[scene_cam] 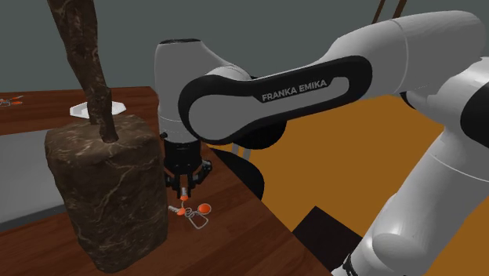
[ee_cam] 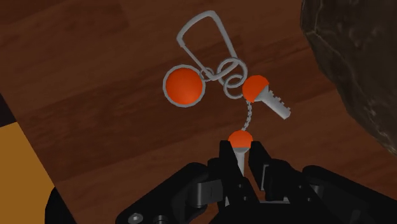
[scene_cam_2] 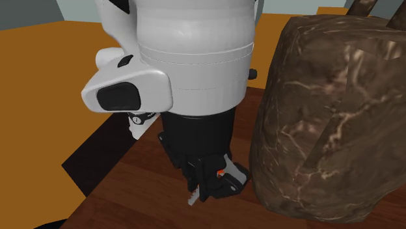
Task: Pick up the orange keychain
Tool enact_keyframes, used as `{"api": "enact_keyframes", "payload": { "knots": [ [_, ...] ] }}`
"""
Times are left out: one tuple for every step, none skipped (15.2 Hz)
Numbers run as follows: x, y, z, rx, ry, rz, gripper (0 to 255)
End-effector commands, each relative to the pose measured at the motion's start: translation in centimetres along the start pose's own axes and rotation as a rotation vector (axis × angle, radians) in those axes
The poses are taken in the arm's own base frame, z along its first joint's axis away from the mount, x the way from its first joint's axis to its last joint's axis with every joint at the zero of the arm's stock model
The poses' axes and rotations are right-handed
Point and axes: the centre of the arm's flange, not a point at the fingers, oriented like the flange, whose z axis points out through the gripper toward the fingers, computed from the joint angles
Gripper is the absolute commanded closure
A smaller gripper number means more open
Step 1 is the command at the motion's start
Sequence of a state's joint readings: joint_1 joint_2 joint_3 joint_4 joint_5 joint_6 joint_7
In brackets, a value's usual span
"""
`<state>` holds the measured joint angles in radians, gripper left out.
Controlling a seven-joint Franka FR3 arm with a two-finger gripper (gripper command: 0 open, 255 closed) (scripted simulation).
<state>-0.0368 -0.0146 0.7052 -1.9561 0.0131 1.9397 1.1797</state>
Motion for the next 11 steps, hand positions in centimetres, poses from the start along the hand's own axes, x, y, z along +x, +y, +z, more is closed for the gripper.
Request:
{"api": "enact_keyframes", "payload": {
  "knots": [
    [0.0, 0.2, -1.2, 0.0, -0.001, 0.0, 255],
    [0.0, 0.2, -1.7, 0.0, -0.001, 0.0, 255],
    [0.0, 0.2, -2.3, 0.0, -0.001, 0.0, 255],
    [0.0, 0.2, -2.8, 0.0, -0.001, 0.0, 255],
    [0.0, 0.2, -3.3, 0.0, -0.001, 0.0, 255],
    [0.0, 0.2, -3.8, 0.0, -0.001, 0.0, 255],
    [0.0, 0.2, -4.4, 0.0, -0.001, 0.0, 255],
    [-0.1, 0.2, -4.9, 0.0, -0.001, 0.0, 255],
    [-0.1, 0.2, -5.4, 0.0, -0.001, 0.0, 255],
    [-0.1, 0.2, -5.5, 0.0, -0.001, 0.0, 255],
    [-0.1, 0.2, -5.5, 0.0, -0.001, 0.0, 255]
  ]
}}
